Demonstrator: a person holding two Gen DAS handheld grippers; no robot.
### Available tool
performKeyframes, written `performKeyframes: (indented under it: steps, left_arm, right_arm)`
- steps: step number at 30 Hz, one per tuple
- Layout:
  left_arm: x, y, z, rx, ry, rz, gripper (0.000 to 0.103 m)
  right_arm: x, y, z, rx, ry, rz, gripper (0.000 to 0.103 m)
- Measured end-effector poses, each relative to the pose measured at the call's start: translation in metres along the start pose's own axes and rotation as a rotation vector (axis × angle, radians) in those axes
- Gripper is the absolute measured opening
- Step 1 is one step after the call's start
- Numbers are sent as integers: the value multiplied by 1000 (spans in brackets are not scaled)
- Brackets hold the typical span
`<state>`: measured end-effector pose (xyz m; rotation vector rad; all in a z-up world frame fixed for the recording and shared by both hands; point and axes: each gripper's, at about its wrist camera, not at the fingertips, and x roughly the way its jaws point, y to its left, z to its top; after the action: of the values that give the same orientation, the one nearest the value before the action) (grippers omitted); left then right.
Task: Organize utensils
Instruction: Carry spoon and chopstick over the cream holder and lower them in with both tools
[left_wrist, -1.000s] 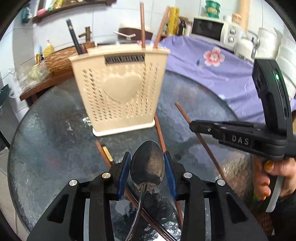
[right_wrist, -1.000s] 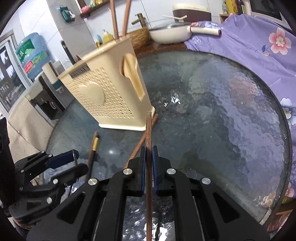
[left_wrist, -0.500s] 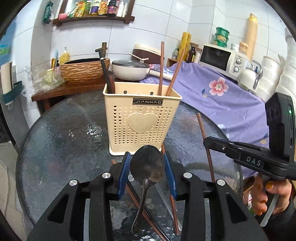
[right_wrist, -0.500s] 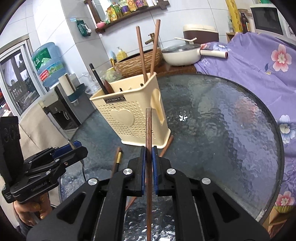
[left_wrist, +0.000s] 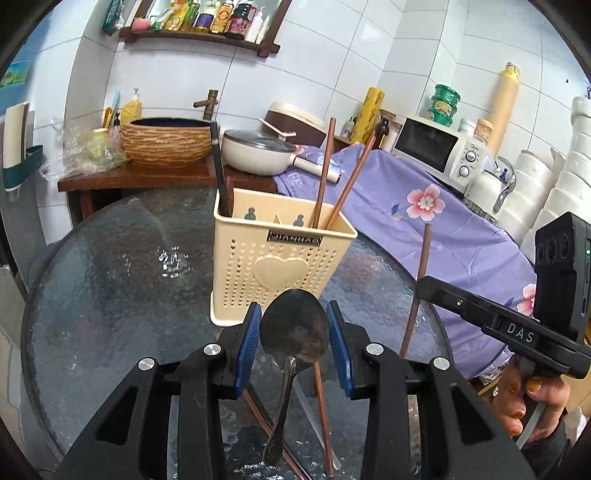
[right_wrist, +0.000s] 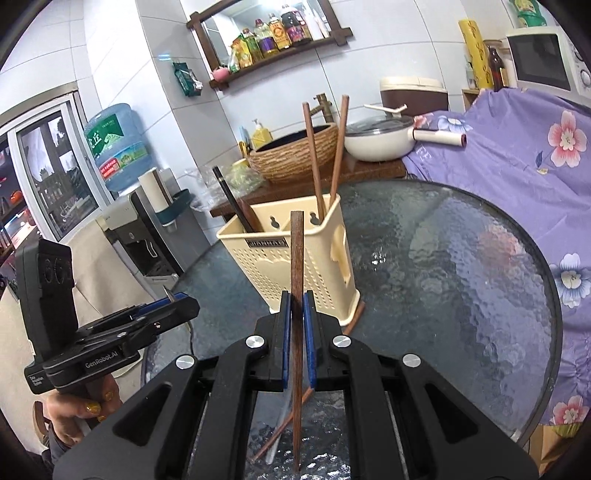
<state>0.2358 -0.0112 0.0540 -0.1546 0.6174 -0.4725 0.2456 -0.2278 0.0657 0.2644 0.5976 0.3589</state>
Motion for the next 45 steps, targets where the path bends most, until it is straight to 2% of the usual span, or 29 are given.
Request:
performKeyframes:
  steps: [16, 25, 33, 38, 42, 45]
  left_arm:
    - [-5, -9, 31, 15, -43, -2, 35]
    - [-12, -2, 76, -28, -86, -25, 35]
    - [-22, 3, 131, -66, -184, -24, 35]
    - [-13, 6, 164, -96, -256, 10, 35]
    - [1, 8, 171, -116, -299, 30, 35]
    - [22, 10, 165, -106, -327, 85, 35]
  right_arm:
    - [-16, 31, 36, -98, -48, 19, 7]
    - [-22, 50, 80, -130, -60, 40, 7]
    - [-35, 60, 138, -144, -153, -8, 7]
    - [-33, 65, 171, -157, -214, -56, 7]
    - [-21, 62, 184, -167, -266, -108, 7]
    - [-8, 56, 181, -174, -283, -133, 7]
